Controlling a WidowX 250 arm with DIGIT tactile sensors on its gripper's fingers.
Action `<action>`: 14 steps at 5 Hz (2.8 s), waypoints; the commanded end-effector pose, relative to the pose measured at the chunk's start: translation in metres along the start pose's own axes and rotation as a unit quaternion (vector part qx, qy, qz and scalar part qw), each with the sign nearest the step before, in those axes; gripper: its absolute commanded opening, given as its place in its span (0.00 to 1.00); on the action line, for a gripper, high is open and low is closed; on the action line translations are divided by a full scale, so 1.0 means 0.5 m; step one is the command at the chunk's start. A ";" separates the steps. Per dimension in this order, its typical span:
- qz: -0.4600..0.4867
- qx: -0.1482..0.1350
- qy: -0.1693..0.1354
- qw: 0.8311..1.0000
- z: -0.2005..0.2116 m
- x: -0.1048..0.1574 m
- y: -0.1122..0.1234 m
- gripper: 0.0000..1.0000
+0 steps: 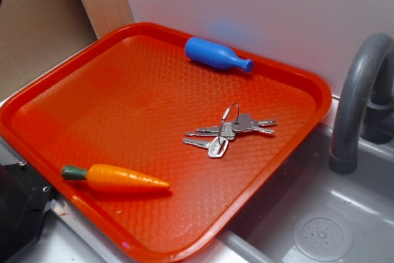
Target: Grab the silver keys.
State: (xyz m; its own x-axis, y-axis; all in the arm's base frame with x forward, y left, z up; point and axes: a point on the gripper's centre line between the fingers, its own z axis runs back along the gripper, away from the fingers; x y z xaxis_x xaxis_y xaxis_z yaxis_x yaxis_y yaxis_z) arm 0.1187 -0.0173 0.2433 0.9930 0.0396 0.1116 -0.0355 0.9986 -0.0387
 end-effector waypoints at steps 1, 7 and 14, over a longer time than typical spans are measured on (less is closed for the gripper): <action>0.000 0.000 0.000 1.000 0.000 0.000 0.000 1.00; 0.057 -0.037 -0.089 0.994 -0.282 0.256 -0.275 1.00; 0.020 -0.006 -0.054 0.998 -0.383 0.253 -0.269 0.00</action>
State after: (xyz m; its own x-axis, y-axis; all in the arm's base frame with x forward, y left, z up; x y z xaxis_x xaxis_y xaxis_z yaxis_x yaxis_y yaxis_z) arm 0.2565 -0.1519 0.0478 0.9869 0.0632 0.1482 -0.0627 0.9980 -0.0082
